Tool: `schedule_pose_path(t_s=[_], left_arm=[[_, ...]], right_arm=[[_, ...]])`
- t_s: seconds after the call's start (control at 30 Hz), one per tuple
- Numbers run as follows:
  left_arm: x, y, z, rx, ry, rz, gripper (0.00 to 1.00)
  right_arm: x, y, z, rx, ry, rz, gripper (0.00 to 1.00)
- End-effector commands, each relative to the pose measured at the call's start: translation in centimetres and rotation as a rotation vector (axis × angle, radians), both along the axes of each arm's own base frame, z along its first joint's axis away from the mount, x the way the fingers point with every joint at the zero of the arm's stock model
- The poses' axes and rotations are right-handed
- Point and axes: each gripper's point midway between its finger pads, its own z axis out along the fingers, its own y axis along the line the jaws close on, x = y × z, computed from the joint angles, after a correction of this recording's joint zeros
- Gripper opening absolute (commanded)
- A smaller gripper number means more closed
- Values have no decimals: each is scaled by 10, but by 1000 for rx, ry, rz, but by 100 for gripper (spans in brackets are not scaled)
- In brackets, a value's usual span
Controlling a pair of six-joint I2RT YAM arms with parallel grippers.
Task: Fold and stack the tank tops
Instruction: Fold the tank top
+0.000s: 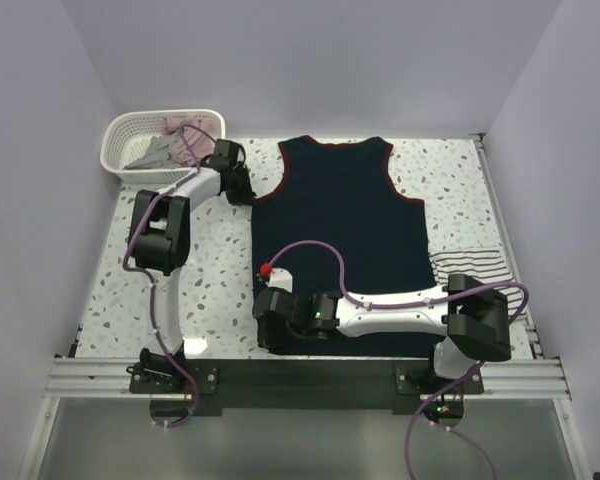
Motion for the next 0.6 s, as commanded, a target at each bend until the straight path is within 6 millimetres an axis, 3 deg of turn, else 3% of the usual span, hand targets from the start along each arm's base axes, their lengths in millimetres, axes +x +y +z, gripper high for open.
schedule_pose_path(t_s=[0.0,0.1,0.13,0.2,0.23,0.3,0.33,0.43,0.57], left_arm=[[25,11,19,69,-76,43,0],[40,27,41,113,-124,103,0],[44,41,46,153,-134,145,0],[57,59,61,151,-162,185,0],[58,64,63,153,-155,197,0],[66,77,71,148,-165,211,0],[68,80,73,148,-168,209,0],[71,84,77,166,-179,199,0],[73,80,82,147,-184,191,0]], right_arm=[[3,15,17,22,-17,4,0],[3,32,25,27,-28,35,0],[2,37,17,9,-26,45,0],[4,52,24,32,-31,67,0],[3,57,16,16,-25,77,0],[2,73,22,38,-22,105,0],[1,78,12,23,-13,114,0],[1,94,15,41,-10,138,0],[9,101,37,80,-40,134,0]])
